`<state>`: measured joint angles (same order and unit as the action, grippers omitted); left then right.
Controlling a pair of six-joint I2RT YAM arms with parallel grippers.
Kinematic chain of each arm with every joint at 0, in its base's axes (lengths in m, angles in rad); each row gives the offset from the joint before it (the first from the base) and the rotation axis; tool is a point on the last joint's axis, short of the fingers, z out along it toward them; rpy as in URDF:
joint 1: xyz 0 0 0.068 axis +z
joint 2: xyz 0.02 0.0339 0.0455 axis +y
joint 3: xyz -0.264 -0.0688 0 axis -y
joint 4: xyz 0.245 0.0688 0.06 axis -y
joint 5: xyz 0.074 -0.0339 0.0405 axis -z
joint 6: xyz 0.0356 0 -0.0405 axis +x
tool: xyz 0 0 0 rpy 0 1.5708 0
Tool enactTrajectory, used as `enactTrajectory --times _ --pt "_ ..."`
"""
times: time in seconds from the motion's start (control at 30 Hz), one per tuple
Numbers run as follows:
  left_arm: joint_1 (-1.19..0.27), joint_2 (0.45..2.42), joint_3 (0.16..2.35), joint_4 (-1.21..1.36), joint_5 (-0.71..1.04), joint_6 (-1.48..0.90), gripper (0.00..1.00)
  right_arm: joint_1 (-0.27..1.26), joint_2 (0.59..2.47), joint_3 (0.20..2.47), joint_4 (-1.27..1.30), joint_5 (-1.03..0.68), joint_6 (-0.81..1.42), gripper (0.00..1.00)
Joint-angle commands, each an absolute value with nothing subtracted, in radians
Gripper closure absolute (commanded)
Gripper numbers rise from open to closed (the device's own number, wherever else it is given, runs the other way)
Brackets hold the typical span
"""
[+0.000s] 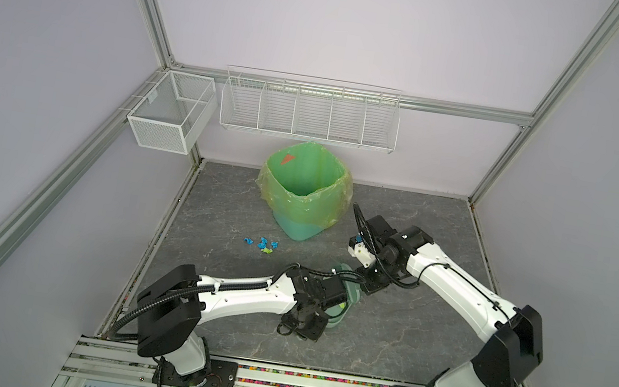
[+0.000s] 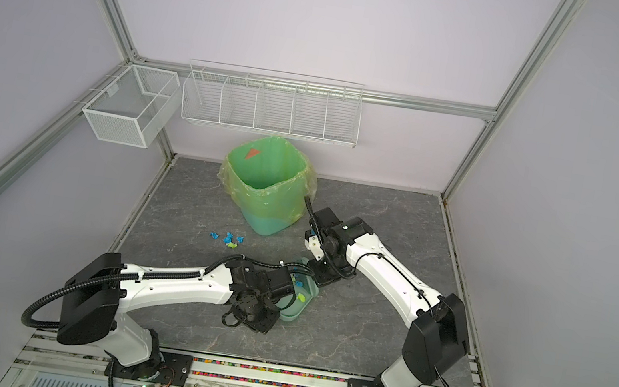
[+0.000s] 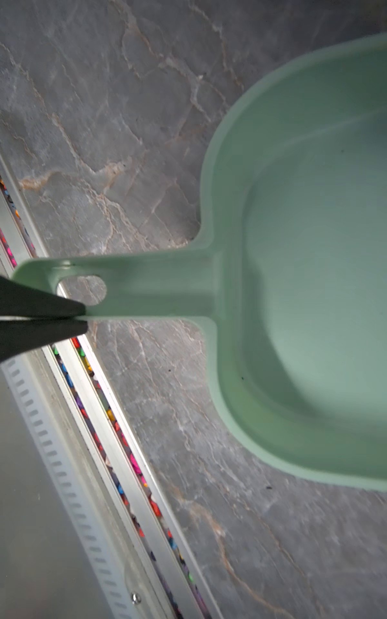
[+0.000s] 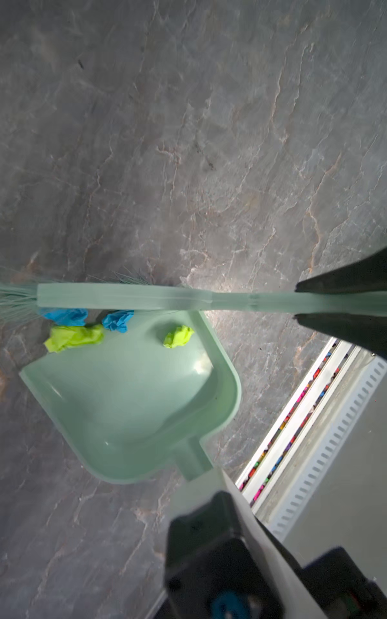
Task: Sweep away the paper scraps from the table
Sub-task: 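Sweep the lime and blue scraps toward the dustpan with the right gripper's brush, then sweep the remaining scraps into the dustpan with the right gripper's brush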
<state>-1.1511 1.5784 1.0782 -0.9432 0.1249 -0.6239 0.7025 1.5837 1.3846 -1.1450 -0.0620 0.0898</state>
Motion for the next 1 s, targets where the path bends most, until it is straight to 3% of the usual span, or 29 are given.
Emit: enactTrajectory --times 0.0,0.33,0.73,0.97 --pt "-1.131 1.615 1.125 -0.947 0.131 -0.591 1.0 0.727 1.488 1.346 -1.125 -0.217 0.124 0.93" --pt "-1.116 1.625 1.12 -0.962 0.133 -0.576 1.0 0.666 1.42 1.356 -1.109 -0.113 0.212 0.93" --pt "-1.099 1.602 1.111 -0.969 0.131 -0.576 1.0 0.579 1.539 1.483 -1.031 -0.04 0.236 0.93" --pt "-1.076 1.589 1.11 -0.981 0.133 -0.554 1.0 0.575 1.658 1.516 -0.965 -0.098 0.243 0.93"
